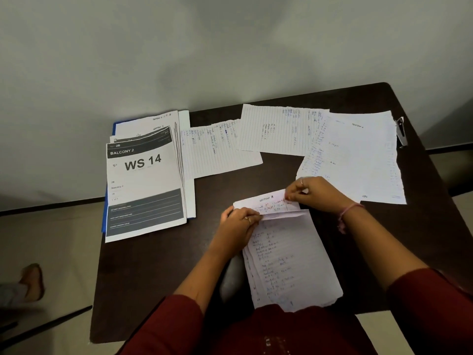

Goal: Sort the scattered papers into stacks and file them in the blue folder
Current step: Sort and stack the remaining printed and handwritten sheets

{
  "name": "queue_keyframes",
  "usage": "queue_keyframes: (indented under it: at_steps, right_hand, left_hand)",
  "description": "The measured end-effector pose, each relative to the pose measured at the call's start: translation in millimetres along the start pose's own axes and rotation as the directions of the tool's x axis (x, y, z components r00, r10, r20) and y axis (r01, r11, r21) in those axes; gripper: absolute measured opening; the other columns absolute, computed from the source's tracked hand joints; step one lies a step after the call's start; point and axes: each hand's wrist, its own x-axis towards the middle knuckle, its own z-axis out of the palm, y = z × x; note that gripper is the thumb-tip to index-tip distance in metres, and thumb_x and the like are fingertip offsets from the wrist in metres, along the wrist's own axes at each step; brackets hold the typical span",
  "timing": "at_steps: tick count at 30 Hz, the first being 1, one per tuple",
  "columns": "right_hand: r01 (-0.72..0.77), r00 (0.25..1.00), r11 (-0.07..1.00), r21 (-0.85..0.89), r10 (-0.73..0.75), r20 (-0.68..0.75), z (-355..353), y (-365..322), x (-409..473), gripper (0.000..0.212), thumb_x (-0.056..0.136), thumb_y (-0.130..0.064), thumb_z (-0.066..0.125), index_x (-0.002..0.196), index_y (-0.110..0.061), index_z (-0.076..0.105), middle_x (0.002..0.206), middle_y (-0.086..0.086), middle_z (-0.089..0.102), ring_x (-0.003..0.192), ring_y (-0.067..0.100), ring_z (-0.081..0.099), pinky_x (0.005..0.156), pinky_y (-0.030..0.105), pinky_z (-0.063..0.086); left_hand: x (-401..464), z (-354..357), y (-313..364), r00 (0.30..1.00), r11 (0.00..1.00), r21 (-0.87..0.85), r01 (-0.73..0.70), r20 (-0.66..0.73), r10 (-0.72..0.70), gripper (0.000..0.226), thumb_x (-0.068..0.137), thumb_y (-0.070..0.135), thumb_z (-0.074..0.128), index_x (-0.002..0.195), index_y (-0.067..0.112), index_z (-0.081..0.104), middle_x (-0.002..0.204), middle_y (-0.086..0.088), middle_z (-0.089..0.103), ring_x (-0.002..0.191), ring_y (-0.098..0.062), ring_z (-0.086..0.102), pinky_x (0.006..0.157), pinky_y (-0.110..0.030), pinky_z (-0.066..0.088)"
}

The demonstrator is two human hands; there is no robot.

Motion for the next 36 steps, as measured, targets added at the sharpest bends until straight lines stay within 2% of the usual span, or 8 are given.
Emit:
queue_keyframes:
  at_steps: [3,9,15,21,24,26,30,36]
  right_hand:
    - [-0.022,0.998,0.967,-0.253,0.006,-0.065,8.3,2.4,20.2,0.026,0.084,-0.025,0.071,0.109,-0.020,0.069,0.112,-0.002,0.068,0.098,0.014,0.061,0.090,0.033,0.050]
    - [-0.040,0.997,0.925,-0.379,0.011,-0.078,10.8,-1.4,29.5,0.009,0.083,-0.026,0.070,0.091,-0.029,0.071,0.085,-0.013,0.071,0.084,0.007,0.060,0.097,0.042,0.039]
    - [0.083,0.978,0.807,-0.585,-0.178,-0.107,12.2,-0.6,13.9,0.018,0.090,-0.032,0.061,0.103,-0.034,0.073,0.105,-0.013,0.071,0.102,0.013,0.061,0.087,0.032,0.039]
    - [0.170,0.985,0.916,-0.364,-0.163,0.048,9.1,2.9,-4.6,0.009,0.083,-0.030,0.070,0.089,-0.034,0.076,0.135,-0.006,0.055,0.119,0.015,0.052,0.096,0.039,0.044]
    - [0.080,0.983,0.997,0.007,-0.080,0.167,1.3,-4.5,-12.9,0.009,0.084,-0.026,0.070,0.078,-0.031,0.073,0.111,-0.011,0.068,0.102,0.005,0.061,0.092,0.027,0.049]
    - [0.045,0.997,0.994,0.100,-0.052,0.064,3.9,-4.7,-8.5,0.010,0.087,-0.026,0.066,0.080,-0.027,0.073,0.101,-0.011,0.071,0.093,0.006,0.064,0.085,0.026,0.050]
    - [-0.033,0.996,0.966,-0.258,0.012,-0.085,14.8,3.1,16.3,0.024,0.088,-0.027,0.065,0.112,-0.022,0.069,0.113,-0.005,0.068,0.098,0.014,0.061,0.092,0.035,0.048]
    - [-0.040,0.991,0.915,-0.401,-0.015,-0.133,17.8,-1.6,21.8,0.014,0.087,-0.026,0.066,0.099,-0.028,0.073,0.098,-0.012,0.072,0.100,0.013,0.061,0.095,0.038,0.038]
  left_hand:
    - [0.6,-4.5,4.8,0.999,1.000,-0.008,-0.027,0.019,0.027,0.028,0.095,0.016,0.052,0.118,0.016,0.068,0.119,-0.002,0.066,0.115,-0.021,0.059,0.113,-0.039,0.018]
    - [4.4,-10.8,9.0,0.997,0.991,-0.115,0.071,0.015,-0.070,0.029,0.099,0.018,0.049,0.125,0.016,0.060,0.123,0.001,0.065,0.117,-0.015,0.057,0.117,-0.039,0.020]
    - [-2.2,-2.9,3.2,0.997,0.999,-0.024,-0.046,-0.059,0.045,0.020,0.087,0.024,0.059,0.097,0.015,0.074,0.106,-0.003,0.068,0.096,-0.024,0.064,0.083,-0.046,0.050]
    - [-0.3,4.4,-0.5,0.992,0.998,-0.028,-0.053,-0.116,0.050,0.013,0.085,0.023,0.066,0.093,0.017,0.074,0.132,-0.011,0.057,0.123,-0.031,0.053,0.102,-0.042,0.030]
    - [0.8,2.5,0.0,0.999,0.999,-0.039,0.006,-0.040,-0.007,0.019,0.091,0.024,0.060,0.104,0.019,0.073,0.133,-0.005,0.058,0.130,-0.027,0.046,0.113,-0.048,0.020]
    - [2.3,0.5,0.9,1.000,0.999,-0.031,0.015,0.004,-0.015,0.024,0.095,0.025,0.054,0.113,0.021,0.070,0.124,0.001,0.064,0.125,-0.020,0.051,0.116,-0.048,0.020]
    - [2.0,0.5,3.9,0.999,0.996,-0.082,0.041,-0.028,-0.044,0.027,0.098,0.023,0.051,0.119,0.019,0.066,0.120,0.001,0.067,0.116,-0.018,0.057,0.117,-0.039,0.017]
    - [1.3,1.2,3.7,0.997,0.995,-0.101,0.007,-0.074,-0.014,0.025,0.094,0.018,0.057,0.117,0.017,0.067,0.115,-0.003,0.067,0.112,-0.021,0.058,0.116,-0.046,0.020]
